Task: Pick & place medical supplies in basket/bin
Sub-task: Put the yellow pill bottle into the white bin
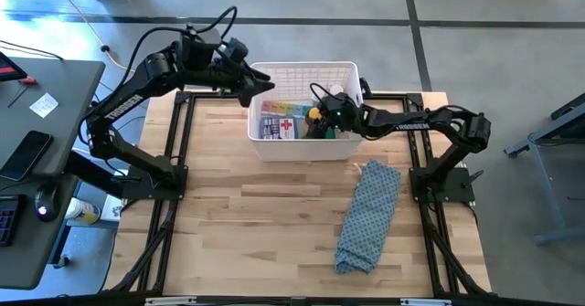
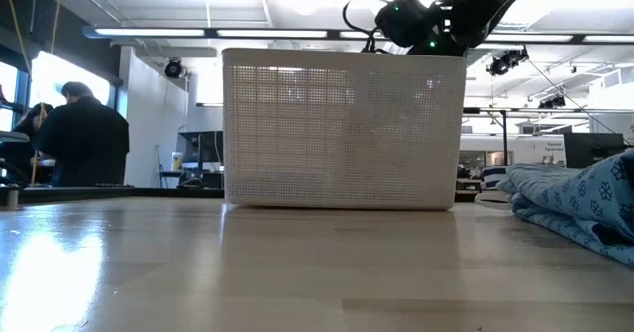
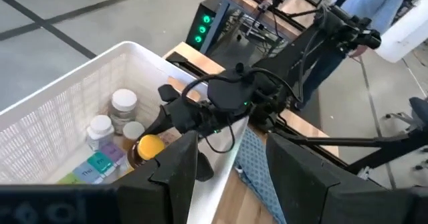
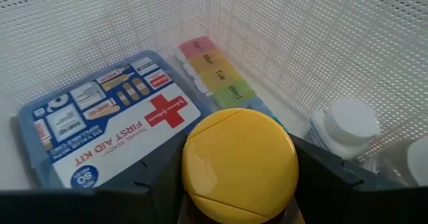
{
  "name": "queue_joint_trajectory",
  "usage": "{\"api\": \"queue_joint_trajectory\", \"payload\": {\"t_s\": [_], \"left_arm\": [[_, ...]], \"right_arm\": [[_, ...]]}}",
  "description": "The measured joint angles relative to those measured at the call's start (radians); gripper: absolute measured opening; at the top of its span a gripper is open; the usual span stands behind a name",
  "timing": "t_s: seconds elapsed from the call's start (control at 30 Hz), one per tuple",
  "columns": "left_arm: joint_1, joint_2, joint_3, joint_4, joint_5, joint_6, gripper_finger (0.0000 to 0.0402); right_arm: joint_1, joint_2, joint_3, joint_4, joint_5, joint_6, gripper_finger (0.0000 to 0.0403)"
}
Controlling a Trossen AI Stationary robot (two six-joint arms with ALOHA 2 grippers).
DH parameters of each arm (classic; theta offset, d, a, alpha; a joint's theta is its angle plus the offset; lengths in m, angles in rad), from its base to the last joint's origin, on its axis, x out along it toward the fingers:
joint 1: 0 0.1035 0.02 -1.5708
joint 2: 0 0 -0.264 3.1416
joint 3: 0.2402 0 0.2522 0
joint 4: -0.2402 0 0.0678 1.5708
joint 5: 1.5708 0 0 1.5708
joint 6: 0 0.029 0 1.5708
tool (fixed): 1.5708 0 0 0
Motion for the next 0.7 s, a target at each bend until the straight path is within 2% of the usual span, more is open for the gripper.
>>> {"api": "queue_joint_trajectory", "payload": {"t_s": [0.13,0.47,0.7], "left_arm": [[0.0,0.0,0.0,0.012,-0.028,0.004,0.0211],[0.0,0.0,0.0,0.016,-0.037,0.049,0.0211],[0.0,0.0,0.0,0.016,-0.038,0.049,0.0211]], "right_arm": [[-0.003,0.0,0.0,0.0,0.013,-0.012,0.022],[-0.005,-0.019,0.02,0.008,-0.043,-0.037,0.0222],[-0.015,-0.019,0.031,-0.027,-0.029,-0.085,0.0248]]}}
